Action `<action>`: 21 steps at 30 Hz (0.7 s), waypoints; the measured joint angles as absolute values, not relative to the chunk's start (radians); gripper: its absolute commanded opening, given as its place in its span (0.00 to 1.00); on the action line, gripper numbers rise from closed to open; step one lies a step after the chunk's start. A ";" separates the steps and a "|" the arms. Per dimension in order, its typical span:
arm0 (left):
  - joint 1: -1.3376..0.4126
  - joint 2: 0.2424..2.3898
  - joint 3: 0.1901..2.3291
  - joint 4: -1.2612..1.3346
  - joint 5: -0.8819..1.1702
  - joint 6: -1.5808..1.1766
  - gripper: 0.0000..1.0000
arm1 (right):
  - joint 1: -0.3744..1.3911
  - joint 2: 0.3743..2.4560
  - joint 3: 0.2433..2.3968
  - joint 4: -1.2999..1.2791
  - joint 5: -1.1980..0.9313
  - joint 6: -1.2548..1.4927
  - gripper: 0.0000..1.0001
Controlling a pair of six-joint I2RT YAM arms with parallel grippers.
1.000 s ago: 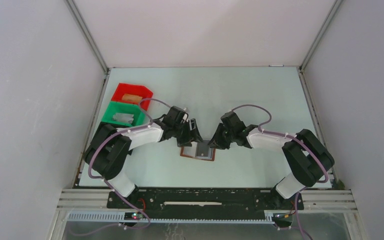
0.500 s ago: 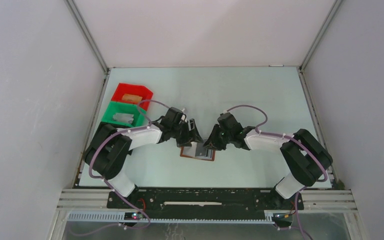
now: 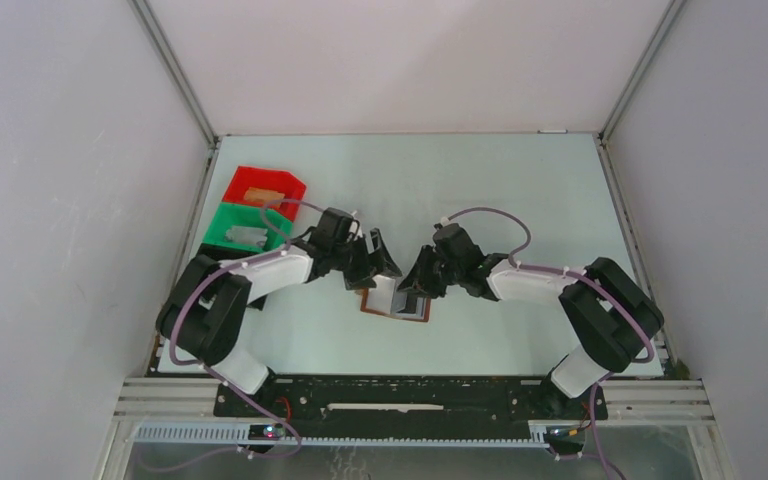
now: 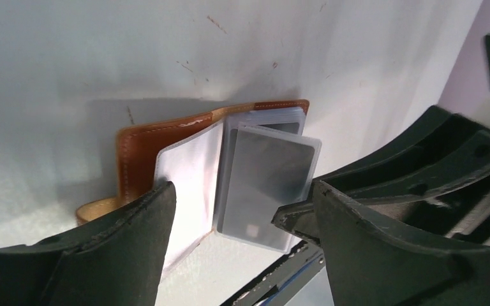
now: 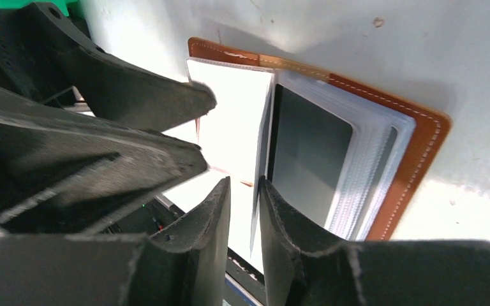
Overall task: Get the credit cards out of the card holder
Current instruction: Remove the credit card from the card holder.
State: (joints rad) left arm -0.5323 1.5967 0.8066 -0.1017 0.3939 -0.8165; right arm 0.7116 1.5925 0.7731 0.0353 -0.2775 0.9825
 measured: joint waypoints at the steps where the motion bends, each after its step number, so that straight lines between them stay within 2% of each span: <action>1: -0.517 1.585 0.807 -0.109 0.402 -0.818 0.84 | 0.714 1.594 0.774 0.042 -0.281 0.982 0.33; 8: -0.402 1.522 0.809 -0.149 0.456 -0.817 0.83 | 0.757 1.681 0.846 0.065 -0.312 0.975 0.35; 13: -0.383 1.466 0.812 -0.216 0.448 -0.803 0.82 | 0.775 1.757 0.921 0.072 -0.332 0.974 0.36; 21: -0.379 1.405 0.812 -0.262 0.446 -0.793 0.83 | 0.774 1.795 0.964 0.070 -0.350 0.968 0.45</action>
